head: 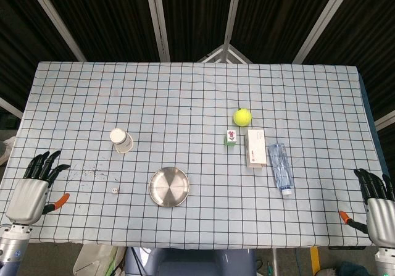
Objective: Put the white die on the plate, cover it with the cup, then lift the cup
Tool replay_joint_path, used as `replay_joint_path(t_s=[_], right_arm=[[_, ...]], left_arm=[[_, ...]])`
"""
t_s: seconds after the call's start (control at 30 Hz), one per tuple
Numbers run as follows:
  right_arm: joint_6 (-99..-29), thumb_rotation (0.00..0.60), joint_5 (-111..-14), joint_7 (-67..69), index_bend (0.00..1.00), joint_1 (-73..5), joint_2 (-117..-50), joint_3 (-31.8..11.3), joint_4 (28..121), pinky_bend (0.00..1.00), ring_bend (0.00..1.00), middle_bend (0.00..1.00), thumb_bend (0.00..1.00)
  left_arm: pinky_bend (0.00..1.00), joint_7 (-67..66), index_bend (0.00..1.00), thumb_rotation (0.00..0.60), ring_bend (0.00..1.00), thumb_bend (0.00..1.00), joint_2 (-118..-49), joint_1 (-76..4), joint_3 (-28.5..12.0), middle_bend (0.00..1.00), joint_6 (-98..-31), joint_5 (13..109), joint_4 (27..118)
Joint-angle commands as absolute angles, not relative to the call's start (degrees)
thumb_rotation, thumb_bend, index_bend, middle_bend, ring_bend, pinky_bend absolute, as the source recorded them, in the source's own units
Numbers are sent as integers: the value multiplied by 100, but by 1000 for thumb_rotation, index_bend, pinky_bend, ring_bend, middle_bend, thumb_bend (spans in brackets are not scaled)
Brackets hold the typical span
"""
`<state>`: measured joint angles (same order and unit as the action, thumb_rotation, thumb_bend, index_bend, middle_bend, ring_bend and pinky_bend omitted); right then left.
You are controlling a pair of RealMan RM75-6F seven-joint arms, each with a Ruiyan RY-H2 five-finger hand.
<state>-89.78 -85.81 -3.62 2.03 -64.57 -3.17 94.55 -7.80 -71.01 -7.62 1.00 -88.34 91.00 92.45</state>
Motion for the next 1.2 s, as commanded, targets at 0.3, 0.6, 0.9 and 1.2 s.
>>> replay_joint_path(t_s=[0.3, 0.6, 0.9, 1.2], right_arm=[[-8987, 600, -8624, -409, 108, 219, -6428, -276, 9504, 36, 116, 124, 42], [-8838, 600, -8474, -447, 108, 210, -6411, -259, 9496, 36, 116, 125, 42], [-8821, 600, -8410, -431, 108, 228, -6360, -263, 9547, 36, 116, 125, 42], [-8724, 600, -8345, -310, 108, 212, -6340, -260, 9508, 36, 116, 125, 41]], left_arm=[[64, -835, 257, 600, 0, 311, -7101, -737, 111, 35, -8824, 9136, 9263], [63, -884, 226, 600, 0, 311, -7173, -796, 72, 35, -8605, 8995, 9204], [61, -1358, 315, 600, 0, 304, -7679, -764, 67, 27, -8473, 8809, 9370], [61, -2435, 317, 600, 0, 304, -8245, -872, -235, 9, -7931, 7685, 9711]])
